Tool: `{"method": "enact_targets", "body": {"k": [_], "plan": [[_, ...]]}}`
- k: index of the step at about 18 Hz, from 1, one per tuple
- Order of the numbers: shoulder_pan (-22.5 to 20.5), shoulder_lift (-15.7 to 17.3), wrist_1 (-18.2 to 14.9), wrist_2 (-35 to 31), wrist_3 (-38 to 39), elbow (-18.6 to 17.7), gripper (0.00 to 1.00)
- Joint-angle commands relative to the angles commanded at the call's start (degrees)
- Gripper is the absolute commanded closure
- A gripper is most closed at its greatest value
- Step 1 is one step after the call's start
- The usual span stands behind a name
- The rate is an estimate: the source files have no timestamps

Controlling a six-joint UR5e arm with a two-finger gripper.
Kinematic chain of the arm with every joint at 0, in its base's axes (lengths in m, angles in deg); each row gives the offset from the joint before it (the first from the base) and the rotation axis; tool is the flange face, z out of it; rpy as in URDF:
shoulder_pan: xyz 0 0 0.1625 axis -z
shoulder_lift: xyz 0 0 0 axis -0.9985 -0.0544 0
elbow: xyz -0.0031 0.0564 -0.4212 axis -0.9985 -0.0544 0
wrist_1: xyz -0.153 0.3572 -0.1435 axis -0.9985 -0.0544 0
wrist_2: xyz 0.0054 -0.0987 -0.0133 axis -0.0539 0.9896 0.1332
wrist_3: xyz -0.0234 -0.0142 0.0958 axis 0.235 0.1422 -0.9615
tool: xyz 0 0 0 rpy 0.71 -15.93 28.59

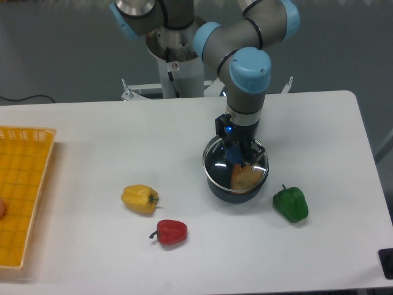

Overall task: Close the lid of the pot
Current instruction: 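Press and settle the glass lid onto the saucepan rim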

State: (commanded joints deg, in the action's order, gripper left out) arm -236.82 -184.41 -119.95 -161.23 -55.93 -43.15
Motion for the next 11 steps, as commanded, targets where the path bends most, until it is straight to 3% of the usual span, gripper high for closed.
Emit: {"method": "enact_targets", "body": {"k": [11], "plan": [[-0.2,-0.3,0.1,0.1,-1.9,-0.3,0.42]]}}
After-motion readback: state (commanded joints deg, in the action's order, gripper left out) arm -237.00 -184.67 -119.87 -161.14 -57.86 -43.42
